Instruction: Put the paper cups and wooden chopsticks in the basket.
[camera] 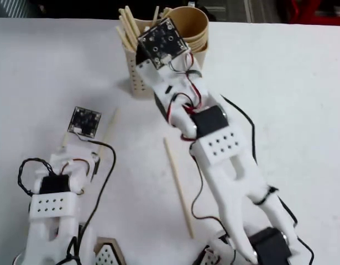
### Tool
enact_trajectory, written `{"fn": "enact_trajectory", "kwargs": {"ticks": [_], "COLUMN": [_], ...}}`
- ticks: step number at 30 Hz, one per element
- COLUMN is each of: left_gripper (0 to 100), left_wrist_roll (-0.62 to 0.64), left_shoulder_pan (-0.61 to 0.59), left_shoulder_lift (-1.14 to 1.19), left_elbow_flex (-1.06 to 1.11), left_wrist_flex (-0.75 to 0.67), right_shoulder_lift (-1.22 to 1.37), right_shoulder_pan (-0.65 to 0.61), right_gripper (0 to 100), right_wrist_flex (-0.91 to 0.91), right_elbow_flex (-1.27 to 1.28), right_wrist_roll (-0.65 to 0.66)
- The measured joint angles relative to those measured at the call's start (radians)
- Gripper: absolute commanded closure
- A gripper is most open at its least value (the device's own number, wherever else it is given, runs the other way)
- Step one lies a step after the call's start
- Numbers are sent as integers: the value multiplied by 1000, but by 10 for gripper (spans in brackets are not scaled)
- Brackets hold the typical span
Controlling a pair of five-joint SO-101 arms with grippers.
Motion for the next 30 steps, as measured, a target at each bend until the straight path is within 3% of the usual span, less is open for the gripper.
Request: {"fn": "enact_trajectory", "kwargs": {"ticks": [16, 30], "left_gripper": [872, 872], "left_wrist_roll": [0, 0], "left_shoulder_pan": [0, 0], "left_shoulder_lift": [0, 0], "left_elbow_flex": [0, 0], "left_wrist_flex": [0, 0], "right_shoulder_lift": [-249, -381], "right_shoulder_pan": [0, 8], "right_gripper": [981, 979], "right_wrist_flex": [684, 710], "right_elbow_flex": [28, 414], "right_wrist_roll": [0, -170]}}
